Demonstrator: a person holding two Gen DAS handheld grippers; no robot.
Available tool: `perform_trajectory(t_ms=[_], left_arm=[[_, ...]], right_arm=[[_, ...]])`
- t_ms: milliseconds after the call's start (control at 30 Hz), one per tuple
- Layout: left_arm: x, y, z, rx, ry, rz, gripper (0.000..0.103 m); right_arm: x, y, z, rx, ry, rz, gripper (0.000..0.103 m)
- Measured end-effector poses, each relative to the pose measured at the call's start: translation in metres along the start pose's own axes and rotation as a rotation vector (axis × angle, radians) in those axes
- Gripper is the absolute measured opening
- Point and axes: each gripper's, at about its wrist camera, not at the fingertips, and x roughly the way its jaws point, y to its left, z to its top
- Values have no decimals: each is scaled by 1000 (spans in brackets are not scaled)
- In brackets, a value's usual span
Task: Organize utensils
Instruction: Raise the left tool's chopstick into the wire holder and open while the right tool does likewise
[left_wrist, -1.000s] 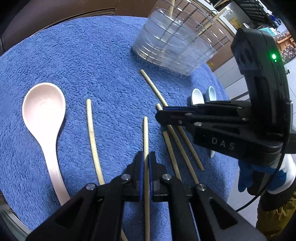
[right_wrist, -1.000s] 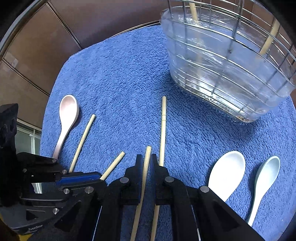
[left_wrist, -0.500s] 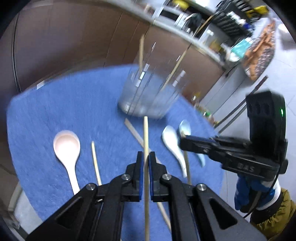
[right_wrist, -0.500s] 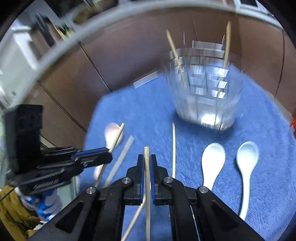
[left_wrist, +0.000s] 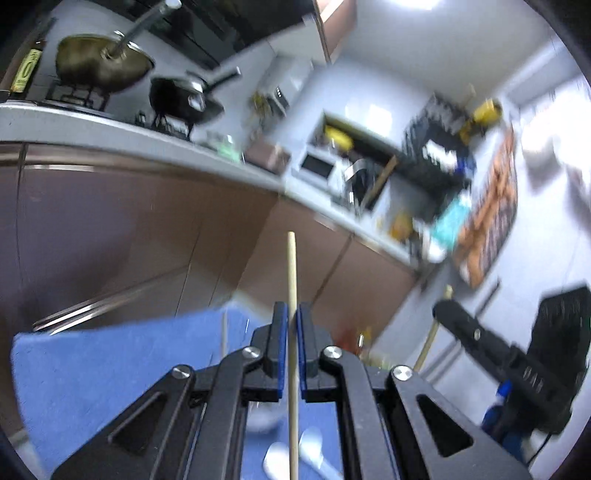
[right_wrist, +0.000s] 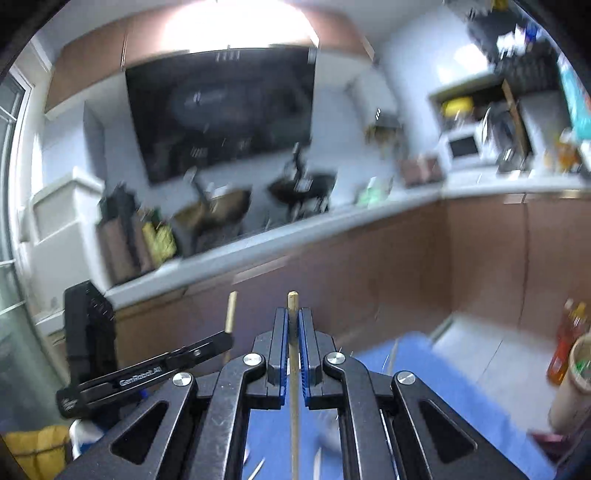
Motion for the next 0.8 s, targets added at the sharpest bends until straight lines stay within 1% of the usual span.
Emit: perform_trajectory(t_ms=[100,167,200,267,333,400,467,533,600,667,733,767,800], left_arm=[[23,3,17,-19,-82,48,5],[47,-3,24,-7,-130,103,5],[47,2,27,2,-141,121,5],[70,-3,24,38,-181,193,5],[88,-4,17,64,-198,231,5],[107,-4,4,100,-212,271,5],[118,-6,-9,135,-233,305,5],[128,-1,-23,146,-240,321,5],[131,2,-34,146,-245,331,6],[134,12,-41,138,-234,339,7],[133,15,-46,127,-216,329,14],[130,17,-46,118,-205,319,22],[127,19,-46,116,-197,311,24]], right_arm=[[23,-8,11,-12,-89,-55,6],[43,-16,9,-14,-110,-90,6],[53,-21,7,-17,-114,-108,6],[70,-30,-1,-17,-115,-142,6],[88,-39,-12,-29,-108,-180,6],[95,-42,-24,-38,-98,-211,6],[105,-48,-36,-34,-77,-222,6],[111,-53,-52,-41,-63,-245,6],[110,-58,-64,-32,-47,-245,7],[108,-59,-74,-36,-34,-249,8],[106,-60,-79,-30,-20,-240,10],[102,-58,-81,-33,-16,-237,15],[100,-57,-82,-35,-12,-235,17]])
